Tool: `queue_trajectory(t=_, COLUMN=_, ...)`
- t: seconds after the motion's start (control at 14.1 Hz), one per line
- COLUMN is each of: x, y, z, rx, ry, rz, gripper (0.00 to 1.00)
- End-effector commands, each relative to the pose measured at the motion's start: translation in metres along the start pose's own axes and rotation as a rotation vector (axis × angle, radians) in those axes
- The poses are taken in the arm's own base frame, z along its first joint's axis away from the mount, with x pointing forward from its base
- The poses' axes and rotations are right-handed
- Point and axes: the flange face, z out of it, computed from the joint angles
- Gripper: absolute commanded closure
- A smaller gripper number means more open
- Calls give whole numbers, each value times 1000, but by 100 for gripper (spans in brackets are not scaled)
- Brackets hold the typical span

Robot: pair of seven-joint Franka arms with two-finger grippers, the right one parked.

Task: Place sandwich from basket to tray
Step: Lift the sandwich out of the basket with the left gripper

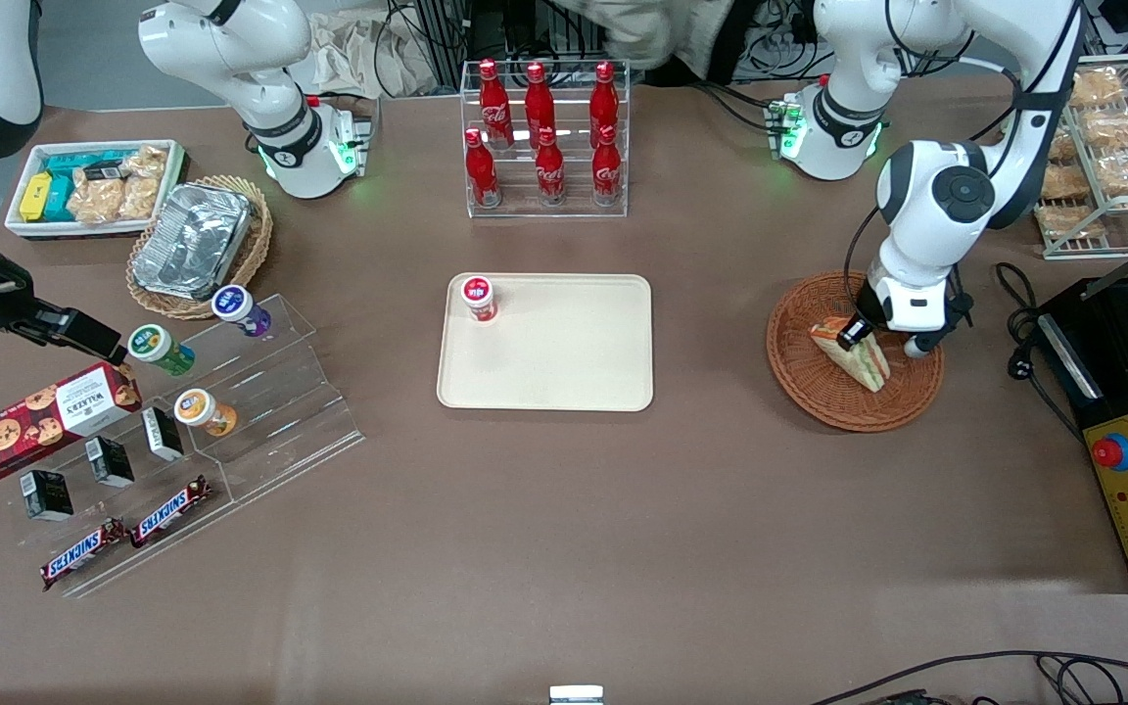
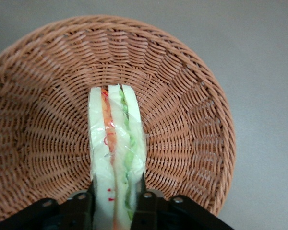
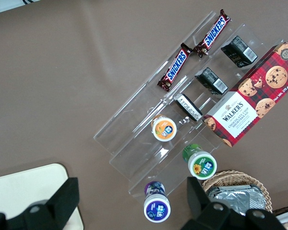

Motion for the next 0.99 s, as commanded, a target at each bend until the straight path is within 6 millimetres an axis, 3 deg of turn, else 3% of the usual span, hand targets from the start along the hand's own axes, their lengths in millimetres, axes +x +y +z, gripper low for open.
queue_trajectory(t=0.0, x=5, y=4, z=-43, rx=30, ry=12, rz=8, gripper=100)
queue_trajectory(t=0.21, x=25, y=28, z=-96, rx=85, ry=-5, rz=36, gripper=100)
queue_trajectory(t=0.57, x=49, y=56, z=-203, rx=174, ry=-86, rz=159, gripper=100)
queue_trajectory(t=0.78, x=47, y=64, z=-245, rx=173, ry=-115, rz=228, gripper=100)
queue_trajectory(t=0.92, x=39, y=71, z=-261, rx=151, ry=-155, rz=305, gripper=100)
